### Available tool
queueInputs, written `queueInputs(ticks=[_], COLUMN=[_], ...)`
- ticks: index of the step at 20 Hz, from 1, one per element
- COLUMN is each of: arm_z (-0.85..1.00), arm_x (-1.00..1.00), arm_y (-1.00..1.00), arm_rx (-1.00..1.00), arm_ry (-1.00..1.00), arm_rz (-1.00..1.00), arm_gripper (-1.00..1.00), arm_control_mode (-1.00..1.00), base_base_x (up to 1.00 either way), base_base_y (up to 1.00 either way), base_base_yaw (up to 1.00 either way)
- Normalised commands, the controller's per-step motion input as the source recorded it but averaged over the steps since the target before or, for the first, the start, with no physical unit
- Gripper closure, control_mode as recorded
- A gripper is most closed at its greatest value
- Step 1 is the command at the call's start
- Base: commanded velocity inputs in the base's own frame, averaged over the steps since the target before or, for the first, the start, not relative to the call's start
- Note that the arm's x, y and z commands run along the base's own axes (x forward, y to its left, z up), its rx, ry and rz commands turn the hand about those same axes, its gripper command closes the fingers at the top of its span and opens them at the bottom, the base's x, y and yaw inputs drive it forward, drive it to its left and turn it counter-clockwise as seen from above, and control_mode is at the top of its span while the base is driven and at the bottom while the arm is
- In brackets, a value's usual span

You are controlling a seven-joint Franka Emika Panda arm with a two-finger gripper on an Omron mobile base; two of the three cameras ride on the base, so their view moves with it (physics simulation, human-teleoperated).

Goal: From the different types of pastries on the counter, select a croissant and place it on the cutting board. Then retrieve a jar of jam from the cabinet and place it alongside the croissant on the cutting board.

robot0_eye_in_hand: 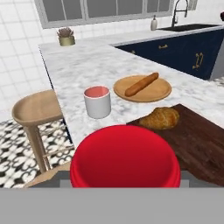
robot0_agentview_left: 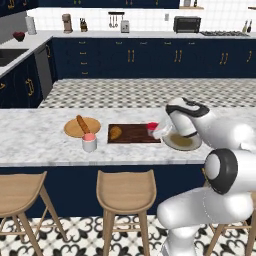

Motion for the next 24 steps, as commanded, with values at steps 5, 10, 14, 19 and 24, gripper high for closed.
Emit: queueInputs(ticks=[5, 10, 14, 19, 24], arm_z=[-0.32, -0.3, -0.36, -0.32, -0.3], arm_x=[0.59, 0.55, 0.35, 0.38, 0.44], arm_y=[0.02, 0.15, 0.45, 0.2, 0.0], arm_rx=[0.0, 0.0, 0.0, 0.0, 0.0], arm_ry=[0.0, 0.0, 0.0, -0.01, -0.03], arm_rz=[0.03, 0.0, 0.0, 0.01, 0.06], arm_gripper=[1.0, 1.0, 1.0, 1.0, 1.0], arm_control_mode=[-1.0, -1.0, -1.0, -1.0, -1.0], base_base_x=[0.0, 0.0, 0.0, 0.0, 0.0], base_base_y=[0.0, 0.0, 0.0, 0.0, 0.0], base_base_yaw=[0.0, 0.0, 0.0, 0.0, 0.0])
